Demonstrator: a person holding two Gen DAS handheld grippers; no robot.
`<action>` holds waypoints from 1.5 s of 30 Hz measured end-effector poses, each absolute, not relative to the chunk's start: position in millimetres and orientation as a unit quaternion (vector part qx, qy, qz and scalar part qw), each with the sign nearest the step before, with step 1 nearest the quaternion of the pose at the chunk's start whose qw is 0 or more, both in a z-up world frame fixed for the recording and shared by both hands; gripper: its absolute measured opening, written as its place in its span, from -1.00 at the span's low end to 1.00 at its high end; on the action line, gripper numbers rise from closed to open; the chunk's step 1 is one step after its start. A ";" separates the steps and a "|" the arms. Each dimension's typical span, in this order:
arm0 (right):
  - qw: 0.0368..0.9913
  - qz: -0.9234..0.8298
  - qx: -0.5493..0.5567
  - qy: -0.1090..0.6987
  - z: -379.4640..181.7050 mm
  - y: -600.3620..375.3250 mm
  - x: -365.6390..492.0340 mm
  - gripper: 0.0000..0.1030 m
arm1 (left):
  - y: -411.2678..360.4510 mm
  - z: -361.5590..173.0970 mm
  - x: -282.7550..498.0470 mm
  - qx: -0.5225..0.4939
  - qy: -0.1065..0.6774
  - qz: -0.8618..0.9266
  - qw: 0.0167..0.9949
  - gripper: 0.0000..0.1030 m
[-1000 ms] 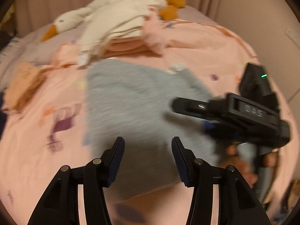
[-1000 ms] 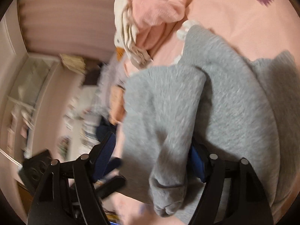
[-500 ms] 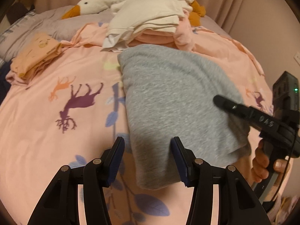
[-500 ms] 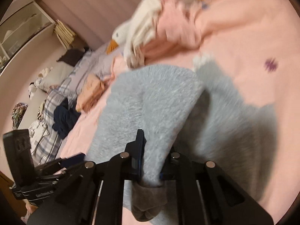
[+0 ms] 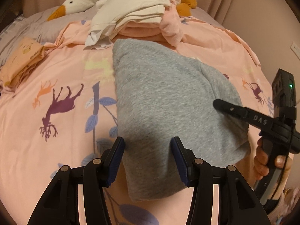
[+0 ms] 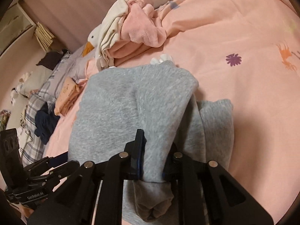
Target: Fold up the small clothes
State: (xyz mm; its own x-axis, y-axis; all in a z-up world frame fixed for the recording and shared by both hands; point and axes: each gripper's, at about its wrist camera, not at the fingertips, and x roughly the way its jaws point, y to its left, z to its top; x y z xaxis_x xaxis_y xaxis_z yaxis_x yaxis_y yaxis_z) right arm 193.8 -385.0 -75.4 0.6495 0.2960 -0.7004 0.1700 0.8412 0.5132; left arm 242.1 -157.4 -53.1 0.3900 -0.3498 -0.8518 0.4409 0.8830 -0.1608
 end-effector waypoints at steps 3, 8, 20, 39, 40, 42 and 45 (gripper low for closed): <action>0.865 0.007 0.287 0.411 -70.7 -396.2 187.4 -0.47 | -156.1 -54.1 241.2 0.046 0.498 -0.236 0.833 0.00; 0.891 -0.062 0.293 0.341 -41.3 -430.8 154.8 -0.36 | -155.6 -60.0 241.1 0.046 0.503 -0.231 0.832 0.03; 0.886 -0.004 0.269 0.377 -59.4 -405.8 176.6 -0.51 | -153.5 -66.4 243.4 0.032 0.511 -0.219 0.831 0.11; 0.908 0.052 0.230 0.347 -28.1 -388.2 161.0 -0.47 | -159.6 -66.6 237.2 0.067 0.498 -0.197 0.842 0.22; 0.906 0.058 0.224 0.355 -30.9 -384.0 164.4 -0.47 | -159.4 -66.7 237.2 0.066 0.498 -0.196 0.842 0.23; 0.903 0.058 0.212 0.369 -36.3 -377.9 169.1 -0.47 | -159.0 -66.9 237.2 0.065 0.498 -0.196 0.842 0.23; 0.895 0.056 0.196 0.397 -46.8 -369.7 176.3 -0.47 | -159.1 -67.4 237.3 0.066 0.497 -0.196 0.843 0.23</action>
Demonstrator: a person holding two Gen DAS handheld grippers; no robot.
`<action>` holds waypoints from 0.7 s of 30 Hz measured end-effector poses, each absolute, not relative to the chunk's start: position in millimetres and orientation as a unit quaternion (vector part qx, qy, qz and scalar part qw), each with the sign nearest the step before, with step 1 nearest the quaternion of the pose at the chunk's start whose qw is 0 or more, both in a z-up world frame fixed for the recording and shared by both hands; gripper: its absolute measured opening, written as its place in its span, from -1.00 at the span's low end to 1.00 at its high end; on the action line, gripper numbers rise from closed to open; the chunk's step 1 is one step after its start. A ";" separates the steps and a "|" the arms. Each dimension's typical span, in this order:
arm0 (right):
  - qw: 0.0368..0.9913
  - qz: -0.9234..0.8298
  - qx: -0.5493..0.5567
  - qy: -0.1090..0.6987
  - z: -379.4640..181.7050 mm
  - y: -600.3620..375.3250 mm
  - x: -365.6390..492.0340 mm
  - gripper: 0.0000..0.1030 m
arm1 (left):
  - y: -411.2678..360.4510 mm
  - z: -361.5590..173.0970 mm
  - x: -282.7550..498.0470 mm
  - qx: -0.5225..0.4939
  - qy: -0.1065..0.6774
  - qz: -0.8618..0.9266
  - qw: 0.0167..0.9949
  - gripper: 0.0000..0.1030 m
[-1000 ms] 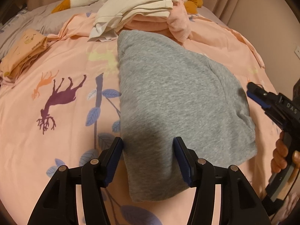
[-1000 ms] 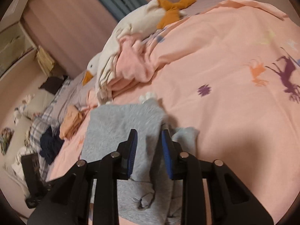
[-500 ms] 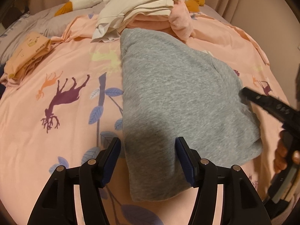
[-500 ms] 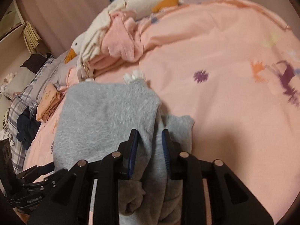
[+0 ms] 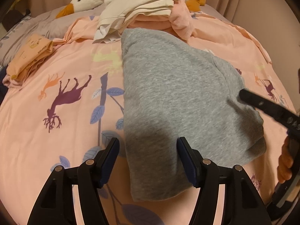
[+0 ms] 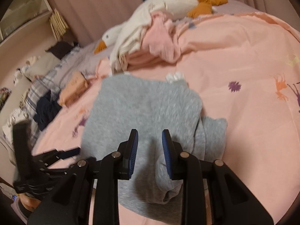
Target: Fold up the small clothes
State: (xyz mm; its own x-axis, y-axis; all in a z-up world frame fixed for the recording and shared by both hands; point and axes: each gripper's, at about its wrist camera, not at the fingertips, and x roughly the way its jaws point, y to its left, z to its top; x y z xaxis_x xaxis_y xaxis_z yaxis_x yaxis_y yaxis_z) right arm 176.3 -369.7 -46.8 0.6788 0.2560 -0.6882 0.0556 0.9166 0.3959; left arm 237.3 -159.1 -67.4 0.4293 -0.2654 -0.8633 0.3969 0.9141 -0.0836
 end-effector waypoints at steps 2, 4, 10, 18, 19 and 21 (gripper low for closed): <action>0.889 0.050 0.186 0.415 -54.4 -365.9 181.4 -0.47 | -158.8 -67.8 237.6 0.065 0.497 -0.197 0.843 0.23; 0.884 0.040 0.179 0.430 -62.1 -364.1 185.1 -0.49 | -158.5 -68.4 237.9 0.063 0.498 -0.197 0.842 0.24; 0.877 0.035 0.179 0.444 -70.0 -366.0 188.3 -0.51 | -156.9 -69.9 237.1 0.061 0.498 -0.196 0.842 0.31; 0.886 0.042 0.199 0.416 -57.0 -369.7 180.5 -0.45 | -156.2 -70.6 236.1 0.060 0.499 -0.197 0.842 0.32; 0.887 0.043 0.202 0.412 -56.0 -370.4 180.4 -0.45 | -156.1 -70.8 235.3 0.061 0.499 -0.197 0.842 0.32; 0.891 0.041 0.209 0.402 -54.2 -371.8 179.6 -0.45 | -156.2 -71.2 234.6 0.060 0.499 -0.197 0.842 0.32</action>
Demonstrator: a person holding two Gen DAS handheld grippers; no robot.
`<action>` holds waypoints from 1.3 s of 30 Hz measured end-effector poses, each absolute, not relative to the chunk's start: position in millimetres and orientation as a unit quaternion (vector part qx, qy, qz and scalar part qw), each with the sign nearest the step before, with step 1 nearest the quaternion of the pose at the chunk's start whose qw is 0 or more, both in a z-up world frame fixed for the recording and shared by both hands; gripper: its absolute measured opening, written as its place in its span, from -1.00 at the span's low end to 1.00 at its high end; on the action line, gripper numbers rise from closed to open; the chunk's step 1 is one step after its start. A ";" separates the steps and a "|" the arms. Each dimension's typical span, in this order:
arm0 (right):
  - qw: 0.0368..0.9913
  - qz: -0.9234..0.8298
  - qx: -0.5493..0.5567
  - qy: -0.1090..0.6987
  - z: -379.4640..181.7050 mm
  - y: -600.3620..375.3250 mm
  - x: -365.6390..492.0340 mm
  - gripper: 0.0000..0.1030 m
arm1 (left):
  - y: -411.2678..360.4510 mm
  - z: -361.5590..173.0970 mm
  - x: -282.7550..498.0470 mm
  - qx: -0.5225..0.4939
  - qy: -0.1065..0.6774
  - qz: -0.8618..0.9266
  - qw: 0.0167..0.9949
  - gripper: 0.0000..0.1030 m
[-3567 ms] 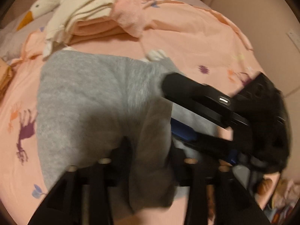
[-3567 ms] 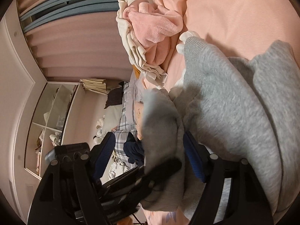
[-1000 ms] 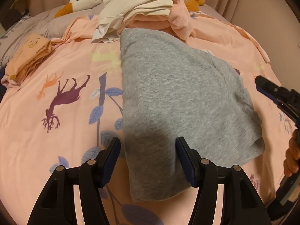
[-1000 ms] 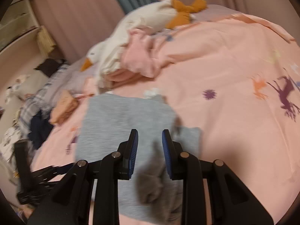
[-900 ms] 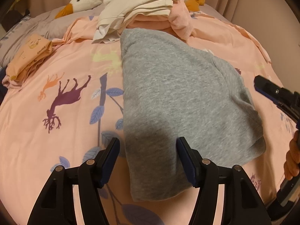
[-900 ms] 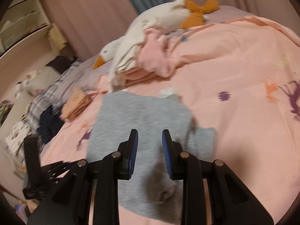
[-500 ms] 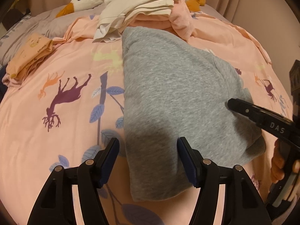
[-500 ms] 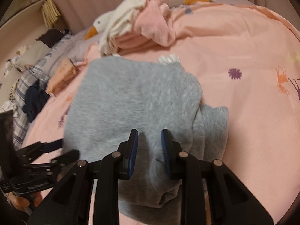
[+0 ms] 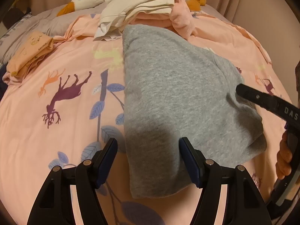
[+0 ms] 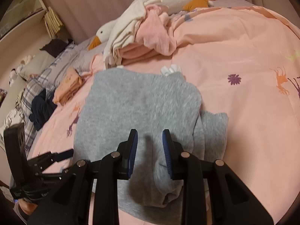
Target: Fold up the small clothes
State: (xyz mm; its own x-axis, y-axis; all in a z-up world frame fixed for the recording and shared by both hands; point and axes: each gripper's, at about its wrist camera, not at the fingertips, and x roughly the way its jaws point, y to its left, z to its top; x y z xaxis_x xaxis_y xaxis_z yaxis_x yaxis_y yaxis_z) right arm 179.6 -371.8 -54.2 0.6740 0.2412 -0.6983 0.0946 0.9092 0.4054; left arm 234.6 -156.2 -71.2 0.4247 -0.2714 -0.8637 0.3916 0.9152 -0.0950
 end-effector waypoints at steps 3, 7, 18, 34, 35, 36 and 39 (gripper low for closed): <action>0.889 0.017 0.210 0.406 -60.2 -374.1 184.3 -0.44 | -155.9 -72.0 233.4 0.058 0.500 -0.197 0.841 0.32; 0.876 0.001 0.216 0.432 -76.8 -375.9 193.3 -0.49 | -157.3 -73.2 230.2 0.061 0.501 -0.198 0.840 0.32; 0.892 0.022 0.198 0.407 -49.7 -367.6 178.7 -0.39 | -157.4 -72.6 229.2 0.060 0.501 -0.198 0.840 0.32; 0.882 -0.027 0.084 0.462 -60.8 -336.7 187.3 -0.28 | -154.8 -74.5 229.7 0.058 0.503 -0.196 0.840 0.42; 0.884 -0.033 0.079 0.460 -57.8 -334.2 184.4 -0.25 | -155.2 -74.3 229.2 0.060 0.503 -0.196 0.840 0.42; 0.886 -0.035 0.076 0.455 -54.2 -331.5 180.1 -0.25 | -155.3 -74.3 228.8 0.062 0.502 -0.197 0.840 0.42; 0.893 -0.032 0.080 0.442 -46.5 -327.7 163.3 -0.26 | -155.4 -74.5 229.2 0.064 0.501 -0.200 0.840 0.42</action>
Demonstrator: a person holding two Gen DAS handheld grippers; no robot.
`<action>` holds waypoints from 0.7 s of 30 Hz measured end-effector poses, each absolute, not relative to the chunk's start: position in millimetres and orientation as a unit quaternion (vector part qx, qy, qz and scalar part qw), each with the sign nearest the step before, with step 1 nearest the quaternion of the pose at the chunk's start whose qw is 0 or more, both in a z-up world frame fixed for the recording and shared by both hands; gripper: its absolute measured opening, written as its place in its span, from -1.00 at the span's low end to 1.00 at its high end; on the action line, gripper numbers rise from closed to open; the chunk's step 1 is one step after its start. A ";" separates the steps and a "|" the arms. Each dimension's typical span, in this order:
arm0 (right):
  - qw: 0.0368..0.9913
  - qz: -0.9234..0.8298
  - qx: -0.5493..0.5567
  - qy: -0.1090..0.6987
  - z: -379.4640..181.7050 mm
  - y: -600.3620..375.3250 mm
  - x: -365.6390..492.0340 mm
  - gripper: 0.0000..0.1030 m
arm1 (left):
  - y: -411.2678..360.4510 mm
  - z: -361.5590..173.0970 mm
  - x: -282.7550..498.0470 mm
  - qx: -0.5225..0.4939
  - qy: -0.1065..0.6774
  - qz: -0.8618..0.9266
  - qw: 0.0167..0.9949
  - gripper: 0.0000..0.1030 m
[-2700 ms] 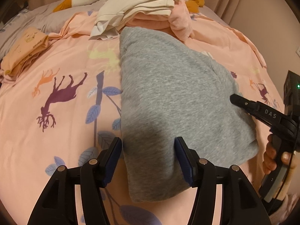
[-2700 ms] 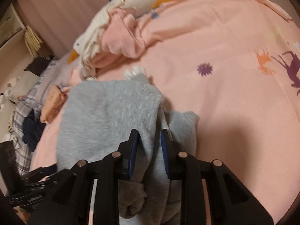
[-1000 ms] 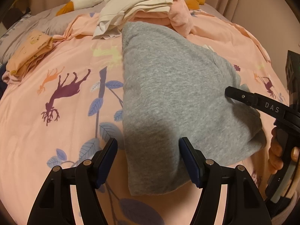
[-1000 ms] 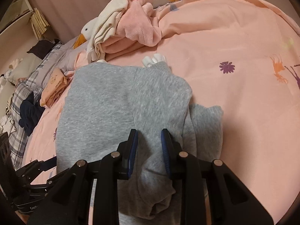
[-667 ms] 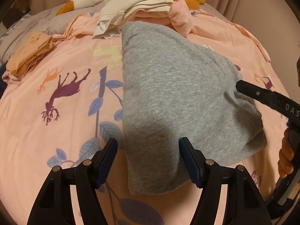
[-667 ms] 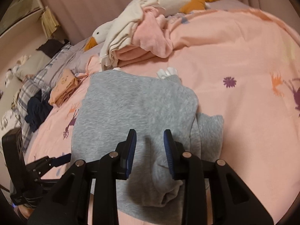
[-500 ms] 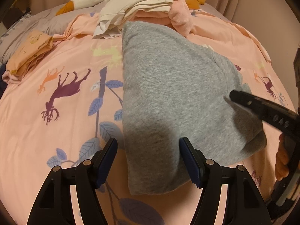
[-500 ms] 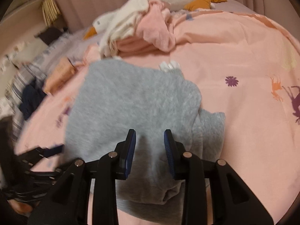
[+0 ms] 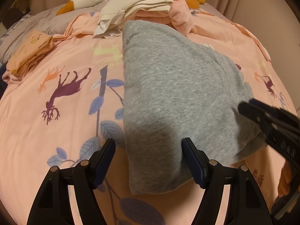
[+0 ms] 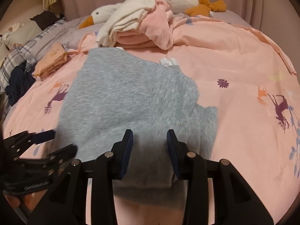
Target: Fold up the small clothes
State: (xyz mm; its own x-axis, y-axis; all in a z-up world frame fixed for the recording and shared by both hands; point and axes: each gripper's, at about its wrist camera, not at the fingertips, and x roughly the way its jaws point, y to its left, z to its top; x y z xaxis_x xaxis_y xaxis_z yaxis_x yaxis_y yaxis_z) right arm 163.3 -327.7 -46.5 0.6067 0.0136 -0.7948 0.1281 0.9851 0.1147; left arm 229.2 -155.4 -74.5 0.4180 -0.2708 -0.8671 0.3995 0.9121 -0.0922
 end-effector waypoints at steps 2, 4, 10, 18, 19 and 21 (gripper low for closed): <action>0.893 -0.029 0.087 0.441 -48.7 -325.6 153.6 -0.26 | -155.7 -75.1 229.5 0.066 0.501 -0.201 0.839 0.42; 0.888 -0.024 0.091 0.449 -56.0 -323.5 148.7 -0.26 | -156.4 -75.7 230.3 0.067 0.501 -0.202 0.839 0.43; 0.883 -0.027 0.088 0.460 -64.4 -317.8 148.2 -0.25 | -156.1 -75.2 230.2 0.067 0.506 -0.200 0.836 0.47; 0.894 -0.024 0.130 0.429 -44.7 -323.6 119.1 -0.27 | -143.8 -70.9 215.0 0.053 0.507 -0.213 0.834 0.47; 0.894 -0.020 0.148 0.423 -42.1 -327.7 113.0 -0.26 | -140.4 -69.7 211.7 0.050 0.507 -0.214 0.833 0.47; 0.891 -0.019 0.176 0.418 -41.0 -333.8 105.0 -0.22 | -135.8 -68.4 207.8 0.046 0.509 -0.216 0.832 0.47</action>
State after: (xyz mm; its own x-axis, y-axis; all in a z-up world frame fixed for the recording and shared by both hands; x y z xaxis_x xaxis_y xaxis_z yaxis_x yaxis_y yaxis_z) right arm 105.0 -333.8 -41.0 0.6507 0.1136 -0.7508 0.1798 0.9376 0.2977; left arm 207.8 -135.8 -68.4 0.3883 -0.3133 -0.8666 0.4067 0.9021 -0.1439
